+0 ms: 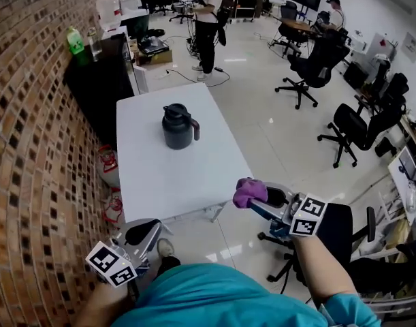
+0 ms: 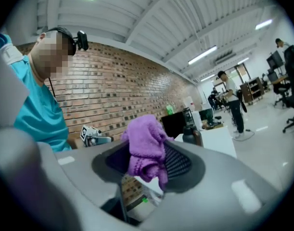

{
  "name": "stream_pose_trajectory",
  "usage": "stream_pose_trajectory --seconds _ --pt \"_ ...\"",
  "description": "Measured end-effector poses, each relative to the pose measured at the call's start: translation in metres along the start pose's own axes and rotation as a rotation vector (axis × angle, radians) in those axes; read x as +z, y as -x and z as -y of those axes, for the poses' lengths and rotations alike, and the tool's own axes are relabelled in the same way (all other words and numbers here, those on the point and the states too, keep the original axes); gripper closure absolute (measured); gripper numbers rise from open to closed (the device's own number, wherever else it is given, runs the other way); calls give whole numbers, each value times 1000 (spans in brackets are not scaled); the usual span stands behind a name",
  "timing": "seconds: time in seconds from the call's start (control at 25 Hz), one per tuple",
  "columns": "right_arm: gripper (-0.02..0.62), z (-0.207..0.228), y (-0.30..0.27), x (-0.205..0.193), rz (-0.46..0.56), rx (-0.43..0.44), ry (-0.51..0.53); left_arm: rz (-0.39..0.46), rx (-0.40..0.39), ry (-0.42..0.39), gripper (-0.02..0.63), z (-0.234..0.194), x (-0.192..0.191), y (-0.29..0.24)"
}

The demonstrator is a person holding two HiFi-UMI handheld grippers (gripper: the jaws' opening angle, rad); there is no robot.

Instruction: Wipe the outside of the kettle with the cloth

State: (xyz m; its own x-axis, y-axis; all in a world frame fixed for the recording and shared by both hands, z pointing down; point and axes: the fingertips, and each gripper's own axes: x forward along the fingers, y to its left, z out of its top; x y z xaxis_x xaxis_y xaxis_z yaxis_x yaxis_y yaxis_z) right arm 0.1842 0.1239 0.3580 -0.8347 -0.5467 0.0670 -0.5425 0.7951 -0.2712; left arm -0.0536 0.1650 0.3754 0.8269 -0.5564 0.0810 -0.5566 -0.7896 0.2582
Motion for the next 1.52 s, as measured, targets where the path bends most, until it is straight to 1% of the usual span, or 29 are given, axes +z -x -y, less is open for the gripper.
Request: stream_pose_trajectory --seconds 0.04,0.16,0.24,0.32,0.4,0.44,0.52,0.68,0.76,0.88,1.0,1.08,1.24,1.32,1.52 --pt "413 -10 21 -11 5 7 2 3 17 20 606 27 -13 2" --pt "413 -50 84 -40 -2 28 -25 29 62 135 606 112 -49 10" --pt "413 -79 117 -51 -17 57 -52 33 86 177 606 165 -61 16" --pt "413 -109 145 -58 -42 85 -58 27 100 155 606 213 -58 26" --pt "413 -137 168 -62 -64 109 -44 29 115 99 606 250 -49 40" --pt "413 -151 178 -64 -69 119 -40 34 125 78 606 262 -46 49" --pt "413 -175 194 -69 -73 132 -40 50 147 67 606 279 -41 65" --pt "413 -199 221 -86 -93 140 -38 81 182 57 606 297 -34 85" --pt "413 -204 224 -89 -77 136 -56 97 189 38 606 296 -29 96" --pt "413 -212 212 -90 -45 116 -39 95 203 20 606 283 -26 121" --pt "416 -220 195 -91 -32 73 9 65 212 38 606 273 -38 146" --pt "416 -225 184 -92 -29 57 25 53 212 46 606 269 -45 157" --pt "417 -234 165 -89 -39 57 47 54 202 53 606 260 -51 170" --pt "418 -240 161 -86 -44 58 57 57 195 63 606 259 -52 171" --pt "419 -249 149 -77 -47 62 88 63 160 57 606 254 -49 166"
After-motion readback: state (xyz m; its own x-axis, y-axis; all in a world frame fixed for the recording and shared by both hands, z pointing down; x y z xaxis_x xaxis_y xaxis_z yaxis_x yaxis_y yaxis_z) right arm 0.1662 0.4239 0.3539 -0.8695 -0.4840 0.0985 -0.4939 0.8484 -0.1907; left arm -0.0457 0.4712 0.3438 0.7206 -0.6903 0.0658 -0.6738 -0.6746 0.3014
